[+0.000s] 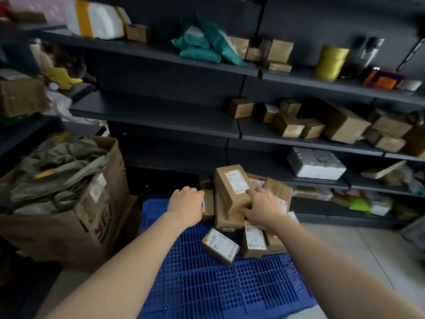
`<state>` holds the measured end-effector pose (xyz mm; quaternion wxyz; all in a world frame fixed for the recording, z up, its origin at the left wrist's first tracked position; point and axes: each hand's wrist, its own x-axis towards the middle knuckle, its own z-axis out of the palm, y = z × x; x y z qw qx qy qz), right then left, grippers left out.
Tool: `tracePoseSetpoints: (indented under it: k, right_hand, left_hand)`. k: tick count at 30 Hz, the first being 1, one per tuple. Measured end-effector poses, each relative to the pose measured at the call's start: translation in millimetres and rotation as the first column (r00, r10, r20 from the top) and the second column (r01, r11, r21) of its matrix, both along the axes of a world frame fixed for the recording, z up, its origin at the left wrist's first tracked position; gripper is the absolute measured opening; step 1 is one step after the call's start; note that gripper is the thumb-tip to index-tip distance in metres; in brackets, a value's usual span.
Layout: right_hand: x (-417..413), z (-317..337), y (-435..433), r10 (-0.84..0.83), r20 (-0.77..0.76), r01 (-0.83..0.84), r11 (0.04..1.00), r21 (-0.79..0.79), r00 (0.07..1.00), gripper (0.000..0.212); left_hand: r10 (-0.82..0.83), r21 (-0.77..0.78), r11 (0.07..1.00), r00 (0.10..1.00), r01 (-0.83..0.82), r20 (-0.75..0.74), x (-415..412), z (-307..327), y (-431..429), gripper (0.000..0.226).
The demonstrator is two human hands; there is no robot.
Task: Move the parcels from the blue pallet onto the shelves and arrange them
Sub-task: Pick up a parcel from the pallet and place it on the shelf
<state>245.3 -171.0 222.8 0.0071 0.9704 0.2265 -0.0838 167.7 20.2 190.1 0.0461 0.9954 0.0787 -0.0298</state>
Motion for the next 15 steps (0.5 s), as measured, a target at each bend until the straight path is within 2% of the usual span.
tracePoseSetpoints:
  k: [6, 12, 15]
  right_hand:
    - [68.4, -35.3, -26.1, -0.023, -0.087, 0.019, 0.999, -0.041, 0.996, 0.057]
    - [141.6, -84.6, -41.1, -0.024, -0.184, 0.016, 0.999, -0.046, 0.983, 0.056]
    - [173.9, -112.8, -45.2, -0.029, -0.227, 0.028, 1.0, -0.009, 0.973, 0.056]
  left_hand:
    - [0.006, -0.054, 0.999, 0.997, -0.01, -0.073, 67.1, -35.4, -27.9, 0.044]
    - [0.083, -0.147, 0.983, 0.982, -0.109, -0.168, 133.8, -79.6, -55.8, 0.037]
    - [0.137, -0.189, 0.966, 0.97, -0.175, -0.199, 164.1, -104.5, -65.6, 0.042]
